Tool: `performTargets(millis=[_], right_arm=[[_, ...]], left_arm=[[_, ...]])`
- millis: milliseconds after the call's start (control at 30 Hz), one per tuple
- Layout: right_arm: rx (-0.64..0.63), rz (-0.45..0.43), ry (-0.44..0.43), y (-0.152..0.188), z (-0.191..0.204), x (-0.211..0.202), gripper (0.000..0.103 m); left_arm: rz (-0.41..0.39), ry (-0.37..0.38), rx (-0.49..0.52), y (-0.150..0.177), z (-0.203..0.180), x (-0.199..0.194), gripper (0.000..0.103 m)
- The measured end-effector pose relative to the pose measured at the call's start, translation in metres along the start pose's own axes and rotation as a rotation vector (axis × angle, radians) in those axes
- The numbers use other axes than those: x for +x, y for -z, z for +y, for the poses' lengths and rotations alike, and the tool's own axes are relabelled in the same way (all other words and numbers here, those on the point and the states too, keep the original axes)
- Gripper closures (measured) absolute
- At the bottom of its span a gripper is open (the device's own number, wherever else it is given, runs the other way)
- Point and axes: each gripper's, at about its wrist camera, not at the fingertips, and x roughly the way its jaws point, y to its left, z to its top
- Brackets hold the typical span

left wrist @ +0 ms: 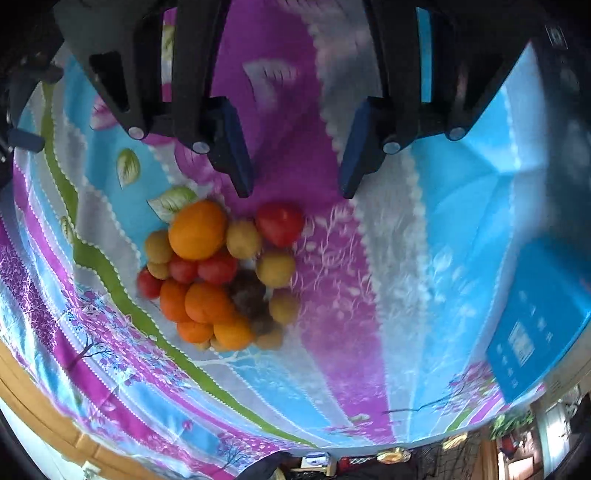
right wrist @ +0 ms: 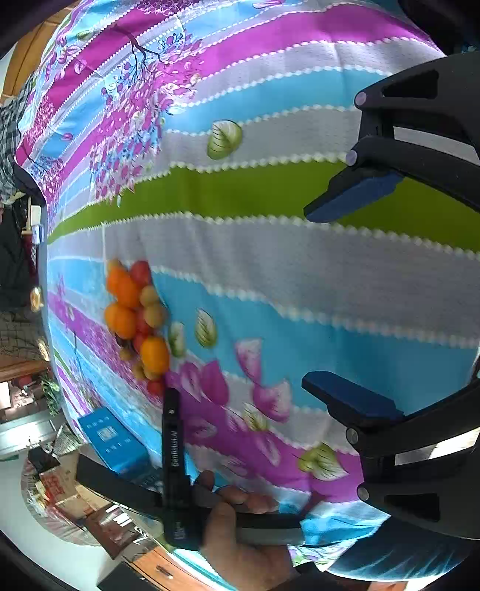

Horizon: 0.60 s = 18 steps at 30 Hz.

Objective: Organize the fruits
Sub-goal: 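Move both grippers back over the fruit pile on the sheet, then grasp a red tomato with the left gripper while the right approaches the pile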

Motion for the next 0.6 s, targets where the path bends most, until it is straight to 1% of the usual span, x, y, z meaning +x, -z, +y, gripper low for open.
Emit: performTargets(millis=[100,200,300,367,400,433,500,567,600], right_arm=[[0.008,-0.013,0.003,-0.008,-0.006,0.003,0.018],[0.012,-0.019,0.002,-0.013,-0.009,0.005,0.018],[0.017,-0.011,-0.003,-0.012,-0.010,0.008,0.018],[0.019,-0.002,-0.009,-0.011,-0.011,0.010,0.018],[0.020,-0.001,-0.011,-0.010,-0.011,0.010,0.018],[0.020,-0.002,-0.012,-0.010,-0.011,0.010,0.020],[0.018,0.004,-0.017,-0.008,-0.011,0.012,0.024],[0.015,0.009,-0.021,-0.009,-0.010,0.013,0.029],[0.015,0.011,-0.024,-0.010,-0.010,0.014,0.029]], left_arm=[[-0.010,0.011,0.010,-0.009,0.002,0.004,0.054],[-0.024,0.042,0.026,-0.016,-0.001,0.009,0.054],[-0.022,0.040,0.053,-0.016,-0.006,0.015,0.055],[-0.033,0.041,0.051,-0.014,-0.005,0.014,0.056],[-0.038,0.039,0.048,-0.013,-0.004,0.013,0.062],[-0.045,0.032,0.045,-0.013,-0.002,0.012,0.070],[-0.053,0.039,0.032,-0.012,0.003,0.010,0.075],[-0.061,0.038,0.020,-0.012,0.005,0.008,0.075],[-0.065,0.039,0.015,-0.011,0.005,0.008,0.075]])
